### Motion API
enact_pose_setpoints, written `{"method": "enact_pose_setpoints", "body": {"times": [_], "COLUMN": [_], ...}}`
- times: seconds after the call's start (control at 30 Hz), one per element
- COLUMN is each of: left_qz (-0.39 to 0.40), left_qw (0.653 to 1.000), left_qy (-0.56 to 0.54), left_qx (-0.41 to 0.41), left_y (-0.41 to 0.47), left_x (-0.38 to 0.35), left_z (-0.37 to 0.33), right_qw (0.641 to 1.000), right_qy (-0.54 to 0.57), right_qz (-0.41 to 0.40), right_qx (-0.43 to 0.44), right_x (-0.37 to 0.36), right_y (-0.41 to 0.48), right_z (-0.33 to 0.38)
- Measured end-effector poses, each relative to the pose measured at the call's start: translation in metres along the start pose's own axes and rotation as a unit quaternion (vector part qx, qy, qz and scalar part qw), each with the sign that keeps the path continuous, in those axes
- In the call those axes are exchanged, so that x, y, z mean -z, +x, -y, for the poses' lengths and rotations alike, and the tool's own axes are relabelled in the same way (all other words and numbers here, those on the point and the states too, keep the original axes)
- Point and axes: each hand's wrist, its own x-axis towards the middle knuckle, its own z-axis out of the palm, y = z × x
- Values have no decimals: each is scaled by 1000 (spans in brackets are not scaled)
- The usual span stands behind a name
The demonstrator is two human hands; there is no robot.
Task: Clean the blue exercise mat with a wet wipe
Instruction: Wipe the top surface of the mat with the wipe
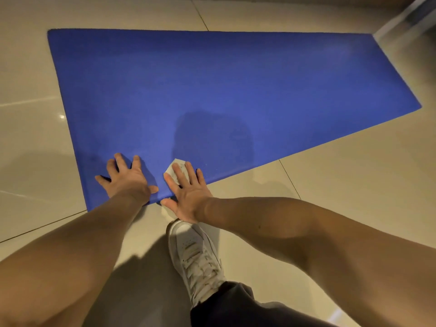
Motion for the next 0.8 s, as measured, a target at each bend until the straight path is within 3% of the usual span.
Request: {"method": "enact_pose_setpoints", "body": {"times": [0.17, 0.4, 0.6, 0.8], "left_qz": [28, 31, -40, -46], "left_qw": [1000, 999, 998, 998], "left_qy": [-4, -7, -4, -10], "left_qx": [-4, -24, -48, -40], "left_y": [-2, -4, 3, 26], "left_x": [13, 12, 17, 20], "left_z": [-7, 3, 8, 16], "right_qw": [1000, 996, 981, 988], "right_qy": [-11, 13, 106, 94], "right_qz": [6, -75, -97, -109], "right_qx": [-8, 49, -128, 60], "right_x": [7, 7, 28, 2], "right_y": [9, 21, 49, 30], "right_z": [-7, -32, -48, 3]}}
